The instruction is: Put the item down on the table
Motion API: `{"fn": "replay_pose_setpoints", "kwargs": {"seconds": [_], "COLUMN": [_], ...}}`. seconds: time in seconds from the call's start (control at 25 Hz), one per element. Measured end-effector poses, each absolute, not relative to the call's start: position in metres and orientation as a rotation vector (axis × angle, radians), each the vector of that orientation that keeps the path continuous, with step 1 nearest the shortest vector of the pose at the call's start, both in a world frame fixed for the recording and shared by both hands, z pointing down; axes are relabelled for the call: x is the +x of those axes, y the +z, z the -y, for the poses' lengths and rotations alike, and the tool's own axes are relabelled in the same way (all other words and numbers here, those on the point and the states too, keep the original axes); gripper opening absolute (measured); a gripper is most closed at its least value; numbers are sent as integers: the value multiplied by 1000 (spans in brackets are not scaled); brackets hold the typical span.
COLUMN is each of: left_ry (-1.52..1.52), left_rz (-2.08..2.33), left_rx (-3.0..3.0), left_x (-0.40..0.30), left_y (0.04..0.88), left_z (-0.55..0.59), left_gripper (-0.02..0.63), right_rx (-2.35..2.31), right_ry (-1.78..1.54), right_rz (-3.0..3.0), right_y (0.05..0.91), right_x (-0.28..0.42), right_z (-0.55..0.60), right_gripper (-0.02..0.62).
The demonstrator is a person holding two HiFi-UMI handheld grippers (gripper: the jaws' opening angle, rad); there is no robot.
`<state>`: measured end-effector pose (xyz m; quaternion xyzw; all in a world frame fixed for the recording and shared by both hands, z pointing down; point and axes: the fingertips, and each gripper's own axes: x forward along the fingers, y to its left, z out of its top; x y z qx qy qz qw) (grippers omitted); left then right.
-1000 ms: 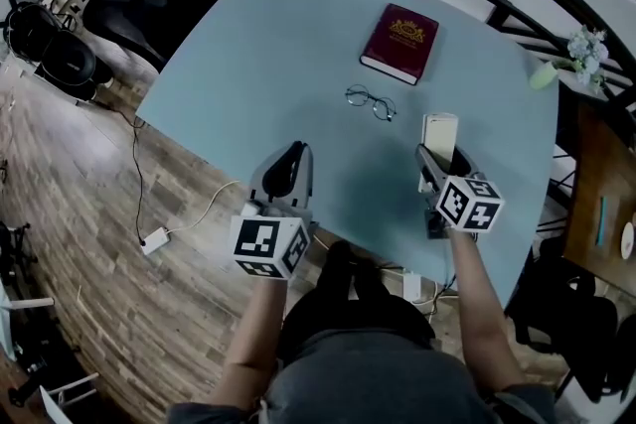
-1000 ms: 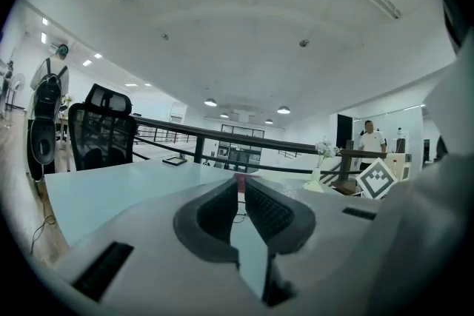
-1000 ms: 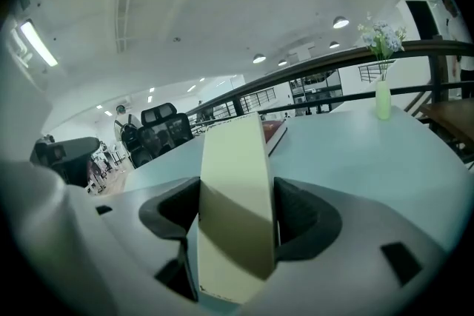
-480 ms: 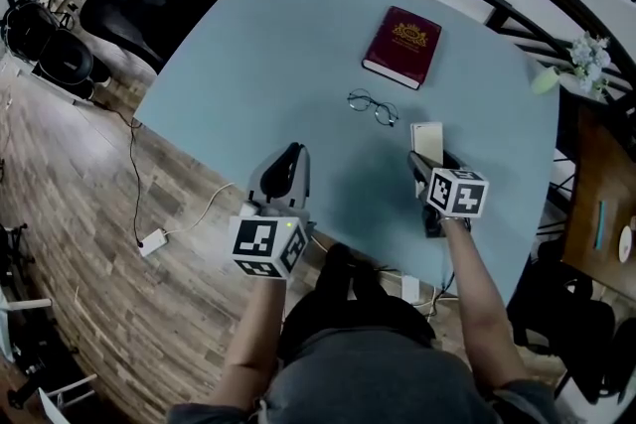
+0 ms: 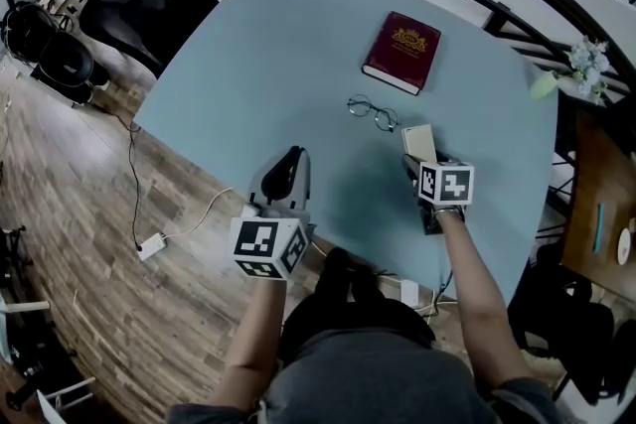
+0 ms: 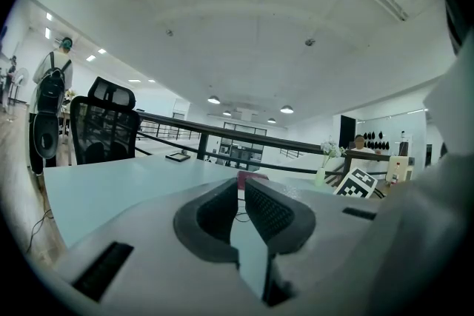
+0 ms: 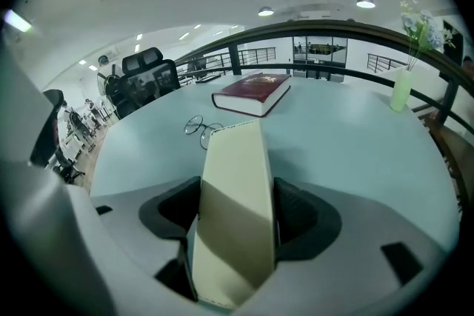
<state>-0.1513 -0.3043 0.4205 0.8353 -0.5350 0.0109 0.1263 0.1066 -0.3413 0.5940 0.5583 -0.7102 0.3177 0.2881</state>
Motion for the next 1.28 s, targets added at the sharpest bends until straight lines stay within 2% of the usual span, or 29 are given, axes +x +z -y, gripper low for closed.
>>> {"fn": "replay_pose_setpoints", "kwargs": {"seconds": [1.0, 1.28], "left_ry": [47, 54], "left_rz": [1559, 1555], "left_rx": [2403, 2405], "left_x": [-156, -155], "left_y": [428, 429], "left_z": [303, 301], "left_gripper": [32, 32], "right_rx": [1386, 1381], "right_ry": [657, 659], "right_rz": [1791, 1821], "right_y": [609, 608], "right_x": [95, 97], "right_z": [340, 335], "right_gripper": [322, 348]}}
